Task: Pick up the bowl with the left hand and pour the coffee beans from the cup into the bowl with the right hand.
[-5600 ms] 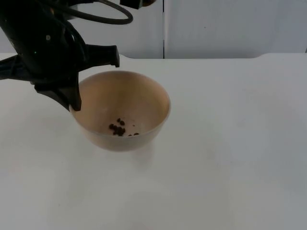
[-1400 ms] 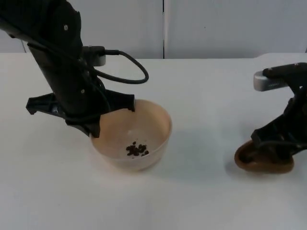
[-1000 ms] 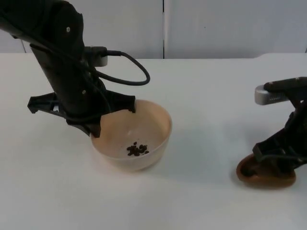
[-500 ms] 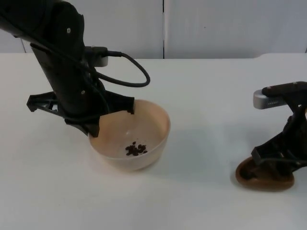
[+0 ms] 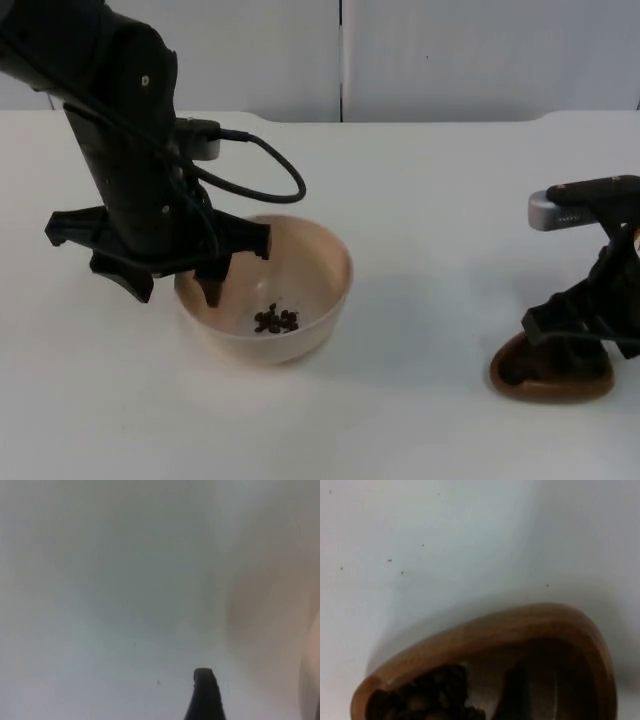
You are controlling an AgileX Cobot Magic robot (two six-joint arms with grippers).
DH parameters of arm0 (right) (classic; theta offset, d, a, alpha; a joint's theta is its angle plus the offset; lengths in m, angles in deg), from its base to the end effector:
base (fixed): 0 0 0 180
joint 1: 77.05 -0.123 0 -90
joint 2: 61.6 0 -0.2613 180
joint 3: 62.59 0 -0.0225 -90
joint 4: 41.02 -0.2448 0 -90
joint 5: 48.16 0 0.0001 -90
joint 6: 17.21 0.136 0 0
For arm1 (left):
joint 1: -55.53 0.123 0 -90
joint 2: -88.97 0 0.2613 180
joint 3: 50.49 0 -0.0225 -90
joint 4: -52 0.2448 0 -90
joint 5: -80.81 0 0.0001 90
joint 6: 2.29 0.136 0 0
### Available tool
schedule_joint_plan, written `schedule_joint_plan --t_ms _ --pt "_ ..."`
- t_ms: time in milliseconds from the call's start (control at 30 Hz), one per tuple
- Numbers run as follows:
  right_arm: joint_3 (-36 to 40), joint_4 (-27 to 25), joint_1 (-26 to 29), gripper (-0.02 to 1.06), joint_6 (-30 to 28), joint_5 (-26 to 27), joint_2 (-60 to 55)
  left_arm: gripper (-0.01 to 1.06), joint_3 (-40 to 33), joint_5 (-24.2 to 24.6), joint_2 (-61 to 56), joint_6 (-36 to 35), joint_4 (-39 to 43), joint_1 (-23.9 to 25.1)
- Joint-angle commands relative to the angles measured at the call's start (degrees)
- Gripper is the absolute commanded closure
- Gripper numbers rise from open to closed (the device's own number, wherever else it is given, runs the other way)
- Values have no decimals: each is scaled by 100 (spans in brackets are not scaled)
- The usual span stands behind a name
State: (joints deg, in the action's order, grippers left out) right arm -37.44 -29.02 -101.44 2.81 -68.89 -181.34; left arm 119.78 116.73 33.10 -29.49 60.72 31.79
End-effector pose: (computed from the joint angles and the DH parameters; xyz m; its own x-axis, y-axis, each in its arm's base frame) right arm 0.2986 0.1244 0.0314 -0.9305 -0.2548 -0.2632 -0.2557 0.9662 -0.0314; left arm 0.3375 -0.1352 0.0527 -0.9778 0.0558 -0.2018 0.0530 0.9984 0.0192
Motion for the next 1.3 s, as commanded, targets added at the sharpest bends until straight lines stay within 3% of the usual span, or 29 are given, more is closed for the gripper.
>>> schedule_joint_plan --t_ms 0,400,733,1267 --pt "46 -37 20 36 49 64 18 46 -25 -87 -185 -55 -34 -21" --pt "46 -69 20 35 49 -113 526 46 -25 -94 -998 -55 61 -21" --pt "46 -55 20 35 11 -509 2099 46 -25 376 -1773 -55 61 -21" --pt "46 -348 -95 35 -548 -747 4410 46 -25 530 -3293 297 79 -21"
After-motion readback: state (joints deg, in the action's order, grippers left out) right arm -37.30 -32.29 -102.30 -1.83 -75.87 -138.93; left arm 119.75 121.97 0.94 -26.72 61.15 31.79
